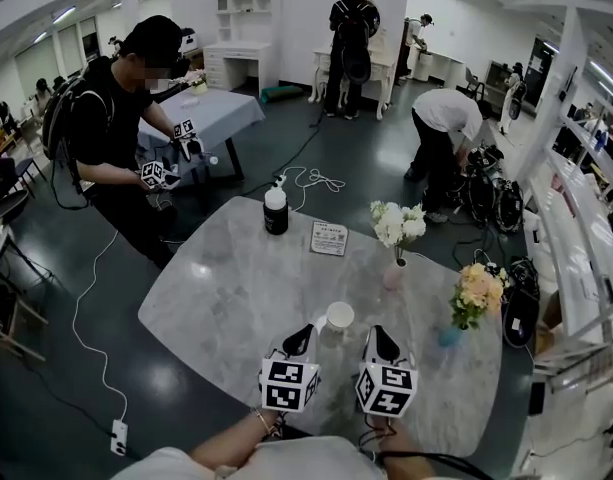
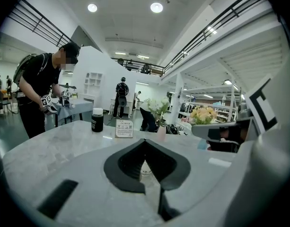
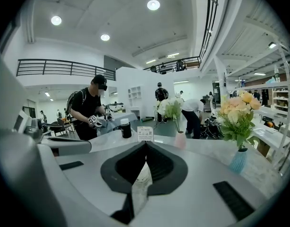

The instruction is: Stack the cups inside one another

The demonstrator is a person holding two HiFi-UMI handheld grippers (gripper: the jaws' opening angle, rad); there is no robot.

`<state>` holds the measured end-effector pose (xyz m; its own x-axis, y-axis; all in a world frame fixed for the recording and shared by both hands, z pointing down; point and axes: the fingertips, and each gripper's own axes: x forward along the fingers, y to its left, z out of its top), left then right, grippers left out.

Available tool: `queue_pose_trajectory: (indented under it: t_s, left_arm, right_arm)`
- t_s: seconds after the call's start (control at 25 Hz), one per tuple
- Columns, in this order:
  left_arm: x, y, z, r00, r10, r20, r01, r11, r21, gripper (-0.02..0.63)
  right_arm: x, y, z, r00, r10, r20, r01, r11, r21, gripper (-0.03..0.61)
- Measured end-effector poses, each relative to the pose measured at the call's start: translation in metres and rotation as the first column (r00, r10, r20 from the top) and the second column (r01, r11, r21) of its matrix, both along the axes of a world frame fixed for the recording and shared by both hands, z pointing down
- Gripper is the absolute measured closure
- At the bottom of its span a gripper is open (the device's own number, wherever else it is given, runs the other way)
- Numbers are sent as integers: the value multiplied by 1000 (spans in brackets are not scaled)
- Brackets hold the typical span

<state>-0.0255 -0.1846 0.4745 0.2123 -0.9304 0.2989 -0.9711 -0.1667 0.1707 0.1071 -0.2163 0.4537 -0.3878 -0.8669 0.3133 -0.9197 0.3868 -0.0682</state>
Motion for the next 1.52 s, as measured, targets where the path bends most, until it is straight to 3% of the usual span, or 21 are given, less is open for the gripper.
queue_pose_trajectory:
  t_s: [0.76, 1.12, 1.52]
  left_arm:
    - [8, 10, 4, 1000, 27, -16, -27, 1000, -14, 611]
    - [53, 9, 11, 988, 149, -25, -150, 988, -34, 611]
    - [128, 20, 35, 947, 321, -35, -322, 943, -79, 611]
  right_arm:
    - [6, 15, 2, 1000, 4, 13, -4, 1000, -6, 571]
    - [57, 32, 11, 989, 149, 14, -148, 988, -41, 572]
    - [131, 67, 36, 946, 325, 12, -322, 941, -100, 572]
